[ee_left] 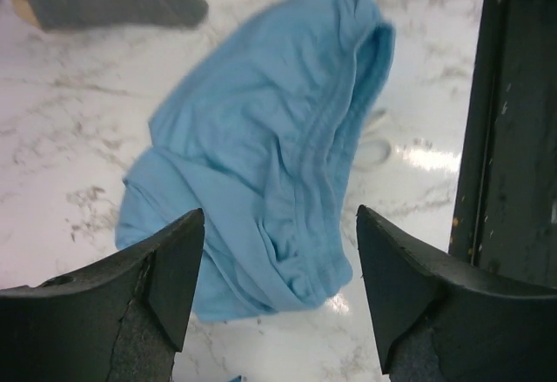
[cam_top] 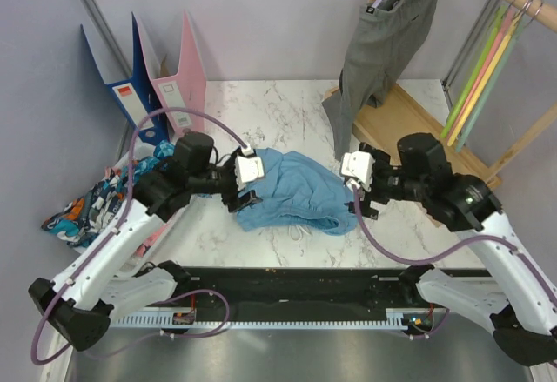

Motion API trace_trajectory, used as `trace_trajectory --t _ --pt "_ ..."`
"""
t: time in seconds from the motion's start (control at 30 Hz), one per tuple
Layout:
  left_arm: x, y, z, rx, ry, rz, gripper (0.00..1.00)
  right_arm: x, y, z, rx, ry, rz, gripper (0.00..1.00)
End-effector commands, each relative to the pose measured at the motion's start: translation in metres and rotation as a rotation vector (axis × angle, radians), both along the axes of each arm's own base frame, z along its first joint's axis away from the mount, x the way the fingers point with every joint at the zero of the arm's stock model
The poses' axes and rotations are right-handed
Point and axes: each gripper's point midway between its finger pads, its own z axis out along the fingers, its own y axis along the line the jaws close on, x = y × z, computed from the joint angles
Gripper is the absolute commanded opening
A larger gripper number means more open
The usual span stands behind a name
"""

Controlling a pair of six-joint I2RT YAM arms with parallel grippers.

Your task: Place the shorts on the hanger

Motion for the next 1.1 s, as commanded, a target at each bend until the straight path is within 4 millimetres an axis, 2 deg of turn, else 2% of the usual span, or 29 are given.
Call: trace_trajectory --t 0.0,0.03,0.1,0.13,0.17,0.2,0.23,0.27,0.3,0.33,0.37,0.4,0.43,0.47,0.5,0.53,0.57,0.67,0.73,0.77,0.8,0.83,0.97,1.07 --pt "-0.003 -0.031 0.077 -0.216 0.078 -0.012 0.78 -0.037 0.014 0.079 0.210 0.015 0.076 0.98" --pt "0.002 -0.036 0.088 -0.243 0.073 -0.010 0.78 -0.033 0.016 0.105 0.253 -0.024 0.069 0.98" --pt "0.015 -0.053 0.116 -0.310 0.083 -0.007 0.77 -0.027 0.018 0.133 0.321 -0.032 0.012 0.98" --pt "0.023 -0.064 0.132 -0.352 0.061 -0.012 0.77 -0.023 0.016 0.159 0.378 -0.065 -0.026 0.98" --pt "0.039 -0.077 0.152 -0.398 0.079 0.037 0.75 -0.008 0.008 0.182 0.467 -0.089 -0.162 0.98" --pt "0.045 -0.087 0.162 -0.421 0.087 0.046 0.74 -0.005 0.002 0.197 0.520 -0.109 -0.220 0.98" --pt "0.044 -0.104 0.176 -0.457 0.080 0.022 0.73 -0.010 -0.009 0.219 0.584 -0.158 -0.258 0.98" --pt "0.044 -0.114 0.207 -0.513 0.059 0.027 0.73 -0.001 -0.024 0.244 0.693 -0.217 -0.368 0.98" --pt "0.054 -0.136 0.199 -0.500 0.079 0.027 0.73 -0.002 -0.035 0.257 0.758 -0.244 -0.423 0.98" --pt "0.038 -0.160 0.207 -0.516 0.079 -0.029 0.71 -0.007 -0.053 0.273 0.829 -0.286 -0.485 0.98" --pt "0.035 -0.174 0.234 -0.580 0.074 -0.049 0.70 -0.006 -0.064 0.283 0.884 -0.304 -0.544 0.98" --pt "0.041 -0.202 0.221 -0.571 0.130 -0.070 0.68 -0.002 -0.083 0.295 0.963 -0.328 -0.646 0.98" --pt "0.032 -0.223 0.220 -0.580 0.166 -0.114 0.66 0.002 -0.104 0.304 0.990 -0.377 -0.734 0.98" --pt "0.024 -0.235 0.249 -0.645 0.173 -0.145 0.61 0.002 -0.111 0.306 1.002 -0.391 -0.765 0.98" --pt "0.024 -0.249 0.251 -0.662 0.181 -0.160 0.59 0.001 -0.116 0.310 1.059 -0.377 -0.797 0.98" --pt "0.027 -0.279 0.227 -0.641 0.228 -0.174 0.57 0.000 -0.124 0.312 1.079 -0.390 -0.829 0.98" --pt "0.023 -0.286 0.253 -0.718 0.241 -0.198 0.53 0.000 -0.130 0.313 1.095 -0.395 -0.859 0.98" --pt "0.014 -0.322 0.246 -0.752 0.311 -0.302 0.50 0.005 -0.153 0.318 1.168 -0.422 -0.996 0.98" --pt "0.007 -0.332 0.248 -0.778 0.324 -0.338 0.50 0.003 -0.170 0.331 1.237 -0.455 -1.063 0.98" --pt "0.009 -0.339 0.240 -0.777 0.339 -0.352 0.50 0.000 -0.170 0.338 1.250 -0.467 -1.048 0.98" --pt "0.009 -0.344 0.240 -0.787 0.338 -0.353 0.50 -0.006 -0.171 0.347 1.268 -0.482 -1.028 0.98" --pt "0.009 -0.346 0.244 -0.800 0.330 -0.357 0.50 -0.009 -0.171 0.351 1.275 -0.487 -1.020 0.98" --pt "0.020 -0.356 0.227 -0.783 0.319 -0.329 0.47 -0.012 -0.177 0.356 1.270 -0.524 -1.035 0.98" --pt "0.013 -0.357 0.229 -0.813 0.301 -0.389 0.47 -0.017 -0.181 0.366 1.285 -0.558 -1.035 0.98"
